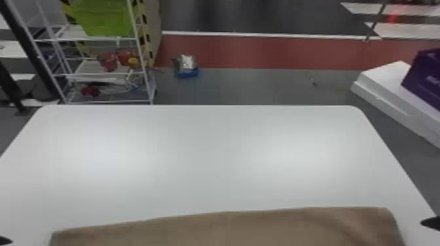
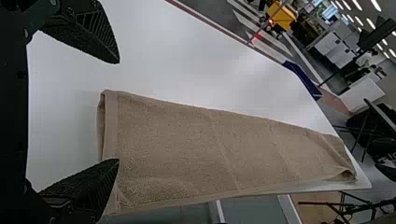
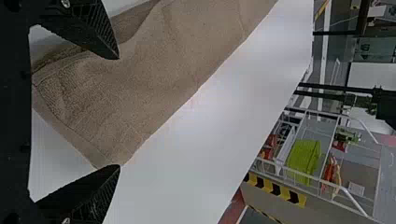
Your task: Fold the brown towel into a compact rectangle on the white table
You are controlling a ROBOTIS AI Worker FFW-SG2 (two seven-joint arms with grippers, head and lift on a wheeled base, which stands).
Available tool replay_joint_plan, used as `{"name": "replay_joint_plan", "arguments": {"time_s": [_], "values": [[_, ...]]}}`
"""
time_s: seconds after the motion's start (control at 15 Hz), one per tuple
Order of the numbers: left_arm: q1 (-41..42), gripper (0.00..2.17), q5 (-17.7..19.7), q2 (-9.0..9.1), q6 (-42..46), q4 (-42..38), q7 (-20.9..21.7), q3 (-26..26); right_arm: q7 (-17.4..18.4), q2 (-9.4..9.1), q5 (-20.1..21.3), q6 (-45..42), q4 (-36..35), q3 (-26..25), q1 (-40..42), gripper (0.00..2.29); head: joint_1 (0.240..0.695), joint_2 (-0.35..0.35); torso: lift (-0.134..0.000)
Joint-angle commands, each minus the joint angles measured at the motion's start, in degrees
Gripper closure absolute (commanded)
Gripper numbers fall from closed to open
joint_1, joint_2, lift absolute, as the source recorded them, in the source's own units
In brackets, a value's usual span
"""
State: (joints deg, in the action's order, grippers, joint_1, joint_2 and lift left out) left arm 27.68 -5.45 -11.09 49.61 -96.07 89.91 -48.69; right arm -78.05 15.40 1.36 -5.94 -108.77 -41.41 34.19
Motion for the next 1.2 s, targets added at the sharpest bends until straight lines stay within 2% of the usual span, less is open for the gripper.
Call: {"name": "replay_joint_plan", "arguments": {"time_s": [0.0,0.07,0.27,0.4,0.53,0.6,0.8,0.93,1.13], "values": [[0.0,0.15,0.0,0.01,0.0,0.0,0.66,0.09,-0.28,-0.64,0.14,0.1,-1.01,1.42,0.44,0.05,0.695,-0.012,-0.123],[0.0,0.15,0.0,0.01,0.0,0.0,0.66,0.09,-0.28,-0.64,1.19,0.63,-1.71,2.48,0.44,0.06,0.695,-0.001,-0.123],[0.0,0.15,0.0,0.01,0.0,0.0,0.66,0.09,-0.28,-0.64,8.05,-1.48,-3.21,5.9,0.88,0.08,0.695,0.038,-0.123],[-0.08,0.15,0.18,0.1,-0.18,0.27,0.66,0.09,-0.28,-0.55,7.34,-0.25,-3.12,6.17,0.97,0.08,0.695,0.083,-0.123],[-0.26,0.15,0.09,0.1,-0.18,0.44,0.66,0.61,-0.28,-0.55,4.36,2.74,-2.94,6.17,0.7,0.1,0.695,0.096,-0.123],[-0.26,0.15,0.09,0.1,-0.18,0.44,0.66,0.7,-0.28,-0.55,4.27,3.09,-2.77,6.25,0.44,0.12,0.695,0.097,-0.123],[-0.35,0.15,0.09,0.19,-0.18,0.27,0.66,0.7,-0.28,-0.11,6.9,4.67,-2.85,7.75,-0.26,0.14,0.695,0.093,-0.123],[-0.26,0.15,0.09,0.01,-0.18,0.36,0.66,0.26,-0.28,0.42,12.27,4.5,-4.35,10.03,0.09,0.18,0.695,0.095,-0.123],[-0.17,0.15,0.09,-0.07,-0.18,0.36,0.66,0.09,-0.28,0.86,12.79,6.96,-8.13,9.59,0.26,0.21,0.695,0.125,-0.123]]}}
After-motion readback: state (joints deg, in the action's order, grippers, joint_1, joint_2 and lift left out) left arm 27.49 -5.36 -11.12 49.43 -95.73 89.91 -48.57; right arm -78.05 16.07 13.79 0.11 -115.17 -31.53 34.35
